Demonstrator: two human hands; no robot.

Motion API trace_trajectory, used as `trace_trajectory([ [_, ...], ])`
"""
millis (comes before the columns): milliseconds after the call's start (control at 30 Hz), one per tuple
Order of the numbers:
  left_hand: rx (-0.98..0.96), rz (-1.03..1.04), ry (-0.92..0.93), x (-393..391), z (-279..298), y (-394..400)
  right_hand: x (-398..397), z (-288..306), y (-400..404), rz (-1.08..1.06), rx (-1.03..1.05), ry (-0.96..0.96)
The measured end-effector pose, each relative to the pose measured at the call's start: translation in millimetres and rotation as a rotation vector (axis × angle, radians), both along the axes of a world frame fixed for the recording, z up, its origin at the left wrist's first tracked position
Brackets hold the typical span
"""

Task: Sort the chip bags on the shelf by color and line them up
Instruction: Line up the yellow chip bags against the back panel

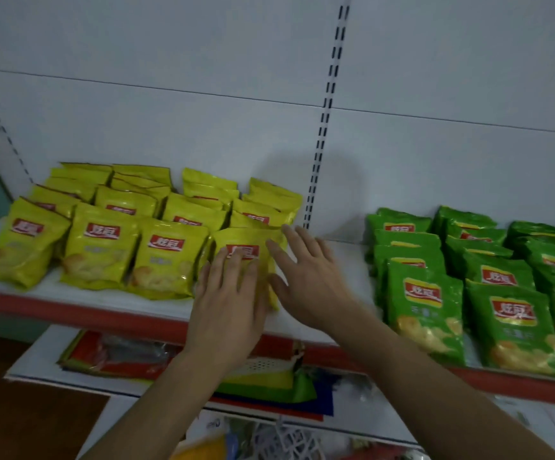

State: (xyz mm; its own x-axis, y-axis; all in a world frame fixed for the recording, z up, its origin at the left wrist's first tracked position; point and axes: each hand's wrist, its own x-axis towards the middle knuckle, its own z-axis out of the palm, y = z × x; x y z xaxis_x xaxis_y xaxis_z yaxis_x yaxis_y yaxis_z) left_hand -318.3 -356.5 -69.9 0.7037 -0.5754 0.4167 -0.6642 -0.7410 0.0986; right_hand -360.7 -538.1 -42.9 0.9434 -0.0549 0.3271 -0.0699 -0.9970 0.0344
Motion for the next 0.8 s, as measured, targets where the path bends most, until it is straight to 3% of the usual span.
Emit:
trace_trajectory([
  [167, 0.017, -0.029, 0.023, 23.4, -5.1, 35.8, 20.7, -16.4, 39.6, -0.031, -0.060, 0.106],
  [367, 0.001, -0.113, 0.042, 49.7, -14.9, 25.4, 11.7, -28.8, 42.7, -0.007, -0.011, 0.180],
  [500, 0.003, -0.145, 0.091, 54.6, -21.7, 16.0, 22.4, -9.3, 29.8, 0.010, 0.111, -0.048],
  [600, 0.002, -0.095, 0.100, 52.2, -25.1, 11.9, 47.2, 5.4, 13.2, -0.103, 0.138, -0.178],
  [800, -0.001, -0.050, 0.082, 50.9, -24.9, 4.3, 94.7, 20.1, 1.0, -0.223, 0.263, 0.072],
])
